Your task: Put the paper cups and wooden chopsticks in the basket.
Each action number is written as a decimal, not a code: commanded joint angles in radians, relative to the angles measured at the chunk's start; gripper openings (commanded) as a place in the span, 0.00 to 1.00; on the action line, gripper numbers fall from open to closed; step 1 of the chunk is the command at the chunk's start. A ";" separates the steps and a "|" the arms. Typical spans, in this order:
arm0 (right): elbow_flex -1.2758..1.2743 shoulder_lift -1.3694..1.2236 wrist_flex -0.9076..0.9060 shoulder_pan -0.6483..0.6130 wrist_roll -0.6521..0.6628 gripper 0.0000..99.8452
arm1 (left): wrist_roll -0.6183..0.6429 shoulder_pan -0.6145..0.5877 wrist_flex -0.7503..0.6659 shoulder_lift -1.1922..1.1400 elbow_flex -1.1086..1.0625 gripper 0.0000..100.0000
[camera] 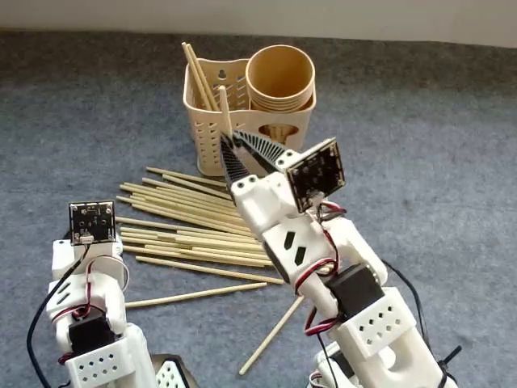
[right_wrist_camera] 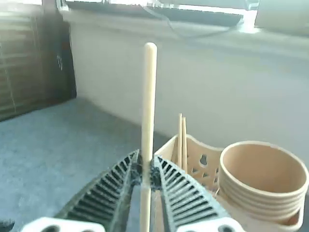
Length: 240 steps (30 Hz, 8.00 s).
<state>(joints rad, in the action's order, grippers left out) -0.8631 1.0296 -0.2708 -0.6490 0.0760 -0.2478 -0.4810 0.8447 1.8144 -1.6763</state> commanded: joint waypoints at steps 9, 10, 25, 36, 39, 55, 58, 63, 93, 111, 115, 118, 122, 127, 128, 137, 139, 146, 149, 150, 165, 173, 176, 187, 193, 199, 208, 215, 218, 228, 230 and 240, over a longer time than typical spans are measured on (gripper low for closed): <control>0.030 -0.039 0.476 0.021 -0.005 0.01 | 0.006 -0.004 -0.025 0.002 -0.015 0.10; 0.042 -0.061 0.507 0.021 -0.005 0.01 | 0.006 -0.004 -0.025 0.002 -0.015 0.10; 0.360 -0.460 0.641 0.022 -0.005 0.01 | 0.006 -0.004 -0.025 0.002 -0.015 0.10; 0.423 -0.714 0.641 0.102 -0.005 0.01 | 0.006 -0.004 -0.025 0.002 -0.015 0.10; 0.417 -0.723 0.641 0.101 -0.005 0.01 | 0.006 -0.004 -0.025 0.002 -0.015 0.10; 0.332 -0.699 0.627 0.097 -0.006 0.10 | 0.006 -0.004 -0.025 0.002 -0.015 0.10; 0.338 -0.636 0.509 0.097 -0.006 0.10 | 0.006 -0.004 -0.025 0.002 -0.015 0.10; 0.340 -0.490 0.265 0.097 -0.011 0.10 | 0.006 -0.004 -0.025 0.002 -0.015 0.10; 0.331 -0.216 -0.920 0.051 -0.005 0.10 | 0.006 -0.005 -0.025 0.002 -0.015 0.10; -0.079 -0.217 -0.679 -0.344 0.117 0.10 | 0.012 -0.094 -0.069 0.002 -0.018 0.10; -0.133 -0.219 -0.616 -0.395 0.117 0.10 | 0.012 -0.094 -0.069 0.002 -0.018 0.10; -0.151 -0.219 -0.585 -0.417 0.117 0.10 | 0.012 -0.068 -0.069 0.002 -0.018 0.10; -0.154 -0.219 -0.575 -0.423 0.117 0.10 | 0.012 -0.058 -0.069 0.002 -0.018 0.10; -0.159 -0.220 -0.559 -0.423 0.144 0.10 | 0.012 -0.058 -0.069 0.002 -0.018 0.10; -0.163 -0.223 -0.547 -0.423 0.150 0.10 | 0.012 -0.058 -0.069 0.002 -0.018 0.10; -0.165 -0.515 -0.490 -0.418 0.150 0.10 | 0.012 -0.058 -0.069 0.002 -0.018 0.10; -0.117 -0.558 -0.490 -0.418 0.150 0.10 | 0.012 -0.058 -0.069 0.002 -0.018 0.10; -0.039 -0.691 -0.490 -0.378 0.150 0.10 | 0.012 -0.058 -0.069 0.002 -0.018 0.10; -0.005 -0.763 -0.490 -0.367 0.155 0.10 | 0.012 -0.058 -0.069 0.002 -0.018 0.10; 0.007 -0.791 -0.490 -0.366 0.155 0.10 | 0.012 -0.058 -0.069 0.002 -0.018 0.10; 0.077 -0.886 -0.498 -0.351 0.157 0.10 | 0.012 -0.058 -0.069 0.002 -0.018 0.10; 0.071 -0.888 -0.499 -0.351 0.181 0.03 | 0.011 -0.058 -0.069 0.002 -0.018 0.10; 0.071 -0.878 -0.579 -0.351 0.284 0.01 | 0.011 -0.058 -0.069 0.002 -0.018 0.10; 0.081 -0.875 -0.803 -0.351 0.295 0.01 | 0.009 -0.058 -0.069 0.002 -0.018 0.10; 0.071 -0.740 -0.894 -0.329 0.296 0.01 | 0.009 -0.058 -0.069 0.002 -0.018 0.10; 0.016 -0.591 -0.931 -0.205 0.365 0.01 | 0.009 -0.058 -0.069 0.002 -0.018 0.10; -0.027 -0.559 -0.932 -0.054 0.430 0.04 | 0.009 -0.058 -0.069 0.002 -0.018 0.10; -0.036 -0.550 -0.932 -0.056 0.425 0.11 | 0.009 -0.058 -0.069 0.002 -0.018 0.10; -0.035 -0.550 -0.929 -0.058 0.423 0.11 | 0.009 -0.058 -0.069 0.002 -0.018 0.10; -0.033 -0.550 -0.791 -0.251 0.232 0.11 | 0.009 -0.058 -0.069 0.002 -0.018 0.10; -0.035 -0.559 -0.733 -0.292 0.198 0.11 | 0.009 -0.058 -0.069 0.002 -0.018 0.10; -0.044 -0.562 -0.486 -0.340 0.155 0.11 | 0.009 -0.058 -0.069 0.002 -0.018 0.10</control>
<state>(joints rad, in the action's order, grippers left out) -0.9106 0.4388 -0.7940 -0.9743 0.2386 -0.2447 -0.5562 0.7986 1.8144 -1.6763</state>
